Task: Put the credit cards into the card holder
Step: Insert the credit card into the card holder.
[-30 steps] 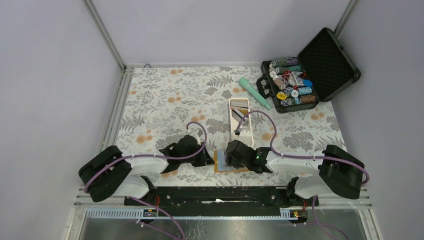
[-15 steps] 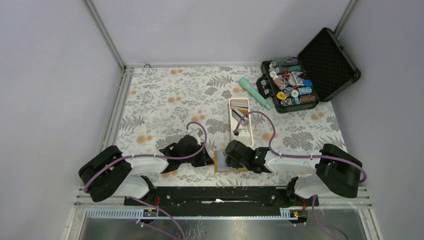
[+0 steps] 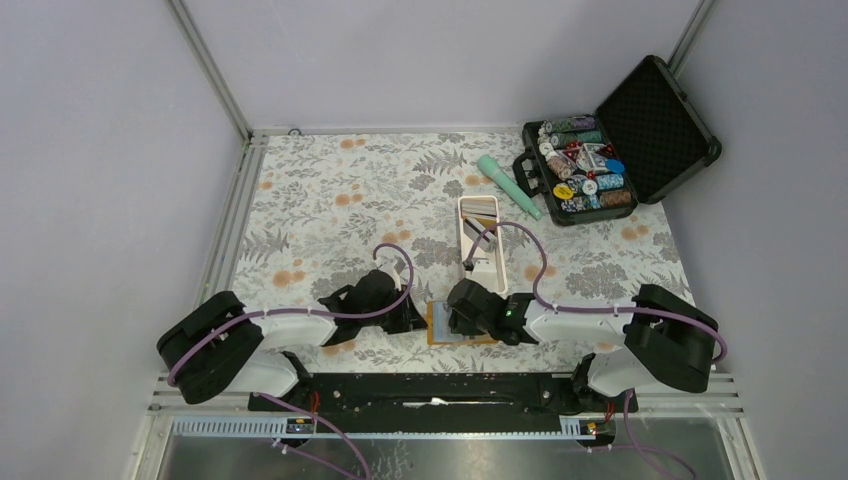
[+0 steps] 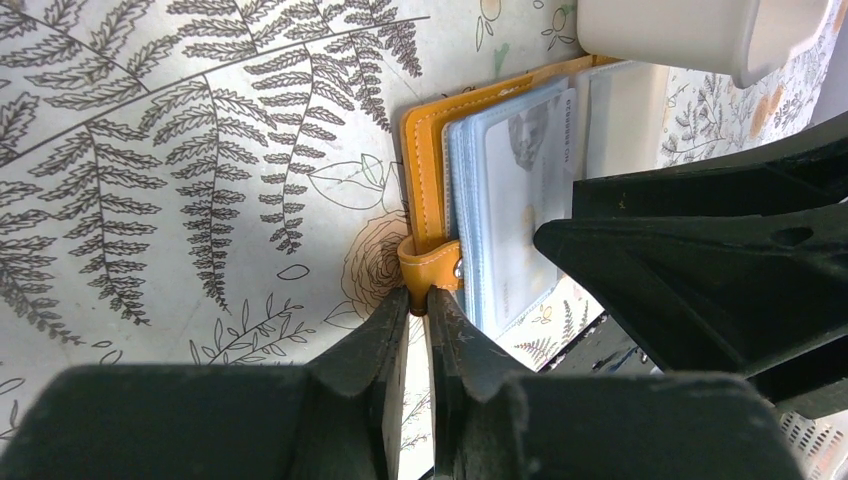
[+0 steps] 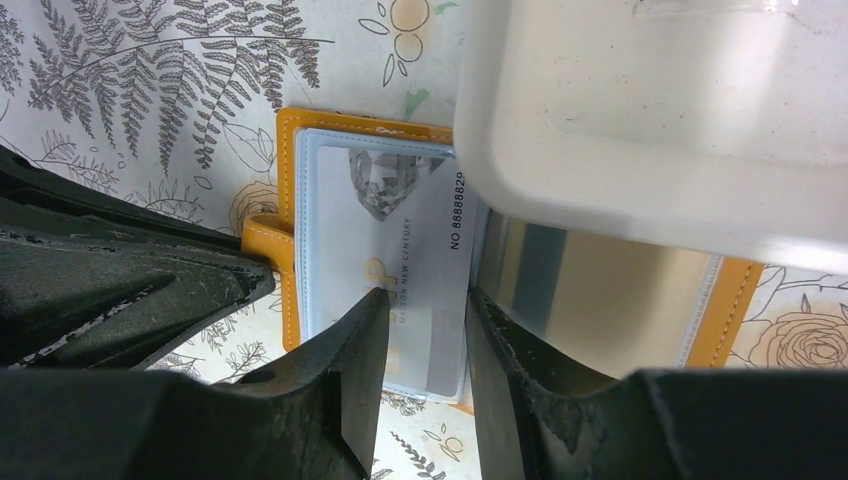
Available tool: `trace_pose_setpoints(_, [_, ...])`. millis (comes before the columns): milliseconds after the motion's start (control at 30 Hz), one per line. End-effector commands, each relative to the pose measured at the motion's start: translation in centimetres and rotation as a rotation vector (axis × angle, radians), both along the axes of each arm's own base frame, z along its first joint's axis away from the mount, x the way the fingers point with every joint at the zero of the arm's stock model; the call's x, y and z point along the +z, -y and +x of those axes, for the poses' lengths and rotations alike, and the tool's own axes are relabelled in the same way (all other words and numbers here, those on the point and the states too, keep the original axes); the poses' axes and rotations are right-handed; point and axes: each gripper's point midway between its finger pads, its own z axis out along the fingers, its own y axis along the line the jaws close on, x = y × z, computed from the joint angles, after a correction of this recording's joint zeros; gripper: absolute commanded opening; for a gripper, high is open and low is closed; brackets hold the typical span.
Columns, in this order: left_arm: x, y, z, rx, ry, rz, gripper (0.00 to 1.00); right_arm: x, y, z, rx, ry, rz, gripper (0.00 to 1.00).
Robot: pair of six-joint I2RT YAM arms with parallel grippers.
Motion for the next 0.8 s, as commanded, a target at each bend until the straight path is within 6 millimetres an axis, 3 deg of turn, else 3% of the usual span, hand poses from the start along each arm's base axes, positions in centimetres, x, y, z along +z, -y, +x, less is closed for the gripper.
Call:
trace_pose_setpoints(0, [1.8,1.4,1.2,-0.007,0.055,-0.043,0.13,1.5,-2.9,0.3,0.024,-0.005,0.089,0.41])
trace_pose_setpoints(200, [1.9,1.5,1.3,-0.008,0.058,-0.047,0.11,1.6,-3.6,0.1,0.036,-0.023,0.102,0.41])
trace_pose_setpoints(367, [2.1,1.6,1.3,-0.009,0.058,-0.053,0.10,2.2,-4.0,0.2,0.039,-0.016,0.123,0.33])
trace_pose_setpoints(767, [2.2,1.6,1.3,-0.008,0.059,-0.050,0.09,2.4,-4.8,0.0,0.052,-0.019,0.132,0.41])
